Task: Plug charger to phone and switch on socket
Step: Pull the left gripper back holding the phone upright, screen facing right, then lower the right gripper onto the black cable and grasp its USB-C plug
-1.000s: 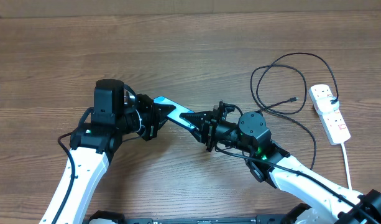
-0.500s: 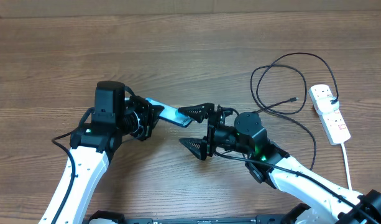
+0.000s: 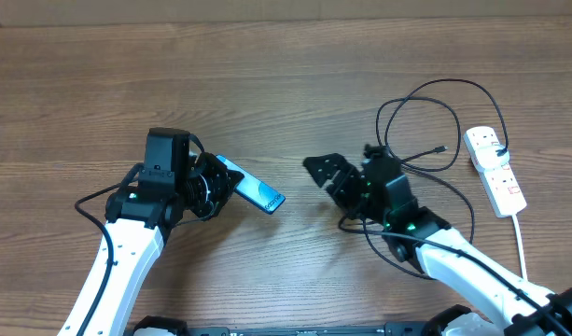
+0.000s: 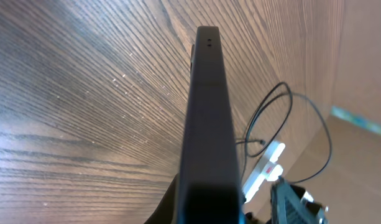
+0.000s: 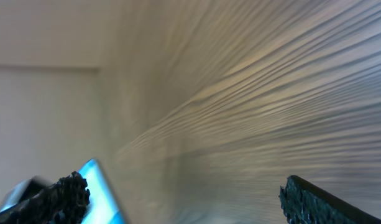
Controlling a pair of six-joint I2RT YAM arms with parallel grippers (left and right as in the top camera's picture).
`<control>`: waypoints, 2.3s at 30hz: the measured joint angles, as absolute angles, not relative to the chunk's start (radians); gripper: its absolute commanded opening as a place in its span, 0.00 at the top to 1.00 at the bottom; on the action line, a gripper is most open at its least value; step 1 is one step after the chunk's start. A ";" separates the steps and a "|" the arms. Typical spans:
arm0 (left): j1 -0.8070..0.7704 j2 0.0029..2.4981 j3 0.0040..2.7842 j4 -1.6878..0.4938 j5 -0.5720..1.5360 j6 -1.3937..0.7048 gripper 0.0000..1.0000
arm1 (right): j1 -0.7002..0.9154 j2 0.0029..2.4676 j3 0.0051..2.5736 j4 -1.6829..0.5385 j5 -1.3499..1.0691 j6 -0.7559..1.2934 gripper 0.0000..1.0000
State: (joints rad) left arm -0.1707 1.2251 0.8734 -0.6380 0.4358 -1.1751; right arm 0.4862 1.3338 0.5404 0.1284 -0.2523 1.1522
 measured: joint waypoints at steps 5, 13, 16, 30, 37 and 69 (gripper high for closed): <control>-0.171 1.225 0.873 -0.636 0.459 -1.122 0.96 | 0.391 1.295 0.616 -0.168 -0.215 1.061 0.00; -0.170 1.225 0.873 -0.582 0.507 -1.100 0.96 | 0.312 1.274 0.942 -0.776 0.013 0.963 0.01; -0.171 1.225 0.873 -0.551 0.525 -1.096 0.96 | 0.265 1.271 1.024 -0.894 0.080 0.945 0.00; -0.170 1.459 0.872 -0.230 0.802 -1.097 0.96 | 0.213 1.265 1.060 -0.970 0.022 0.923 0.00; -0.171 1.711 0.872 -0.037 1.120 -1.153 0.96 | 0.213 1.265 1.060 -0.944 0.003 0.922 0.00; -0.171 1.757 0.872 -0.026 1.414 -1.199 0.96 | 0.210 1.265 1.060 -0.890 0.030 0.912 0.05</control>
State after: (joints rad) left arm -0.1707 1.7569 0.8719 -0.0257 1.4143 -1.1988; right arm 0.2100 1.2652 1.0603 -0.8898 0.0296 0.9115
